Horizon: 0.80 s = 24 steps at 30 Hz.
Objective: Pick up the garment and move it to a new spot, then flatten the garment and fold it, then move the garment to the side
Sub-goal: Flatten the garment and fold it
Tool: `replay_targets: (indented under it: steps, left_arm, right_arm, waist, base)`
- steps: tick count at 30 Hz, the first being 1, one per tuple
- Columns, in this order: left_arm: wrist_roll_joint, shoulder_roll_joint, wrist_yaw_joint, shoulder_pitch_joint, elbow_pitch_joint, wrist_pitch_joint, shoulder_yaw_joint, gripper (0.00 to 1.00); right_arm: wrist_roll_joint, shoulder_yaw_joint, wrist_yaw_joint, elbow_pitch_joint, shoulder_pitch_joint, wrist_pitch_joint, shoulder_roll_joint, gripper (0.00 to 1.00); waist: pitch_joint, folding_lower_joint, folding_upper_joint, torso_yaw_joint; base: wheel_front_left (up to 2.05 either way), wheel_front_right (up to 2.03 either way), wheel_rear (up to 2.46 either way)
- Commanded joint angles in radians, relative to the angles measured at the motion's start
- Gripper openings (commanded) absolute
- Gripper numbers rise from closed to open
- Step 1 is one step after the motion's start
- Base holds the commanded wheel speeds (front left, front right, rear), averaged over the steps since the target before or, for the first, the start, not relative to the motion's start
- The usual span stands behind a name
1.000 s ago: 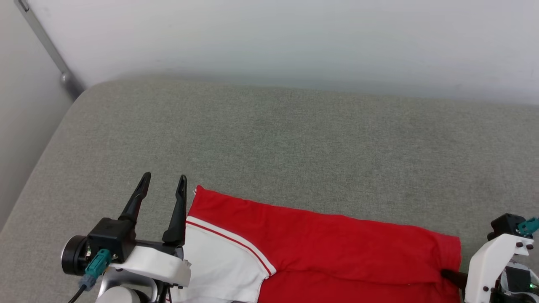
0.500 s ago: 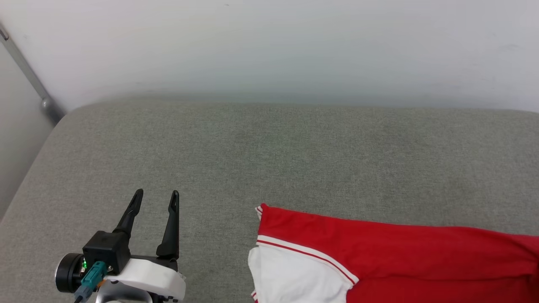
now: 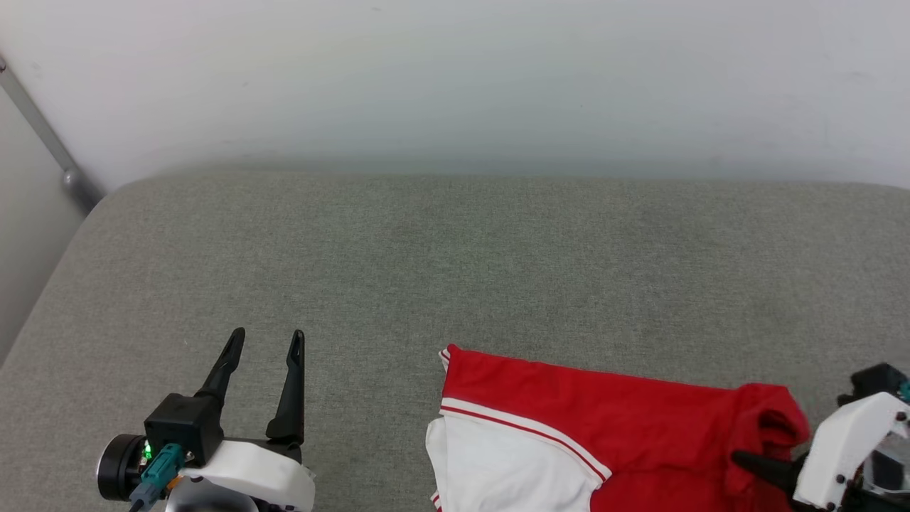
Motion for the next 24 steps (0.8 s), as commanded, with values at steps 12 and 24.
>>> replay_targets:
  steps: [12, 24]
  left_arm:
    - [0.000, -0.007, -0.028, -0.048, 0.020, 0.019, -0.032, 1.00]
    - [-0.001, -0.015, -0.038, -0.074, 0.038, 0.010, -0.041, 1.00]
  right_arm:
    - [0.434, 0.424, 0.000, 0.301, -0.120, -0.278, 0.015, 0.00]
    - [0.539, 0.751, 0.000, 0.437, -0.255, -0.530, 0.015, 0.84]
  waist:
    - [0.010, 0.0000, 0.0000, 0.042]
    - [0.039, 0.0000, 0.0000, 0.080]
  base:
    - [0.00, 0.00, 0.00]
    - [0.00, 0.00, 0.00]
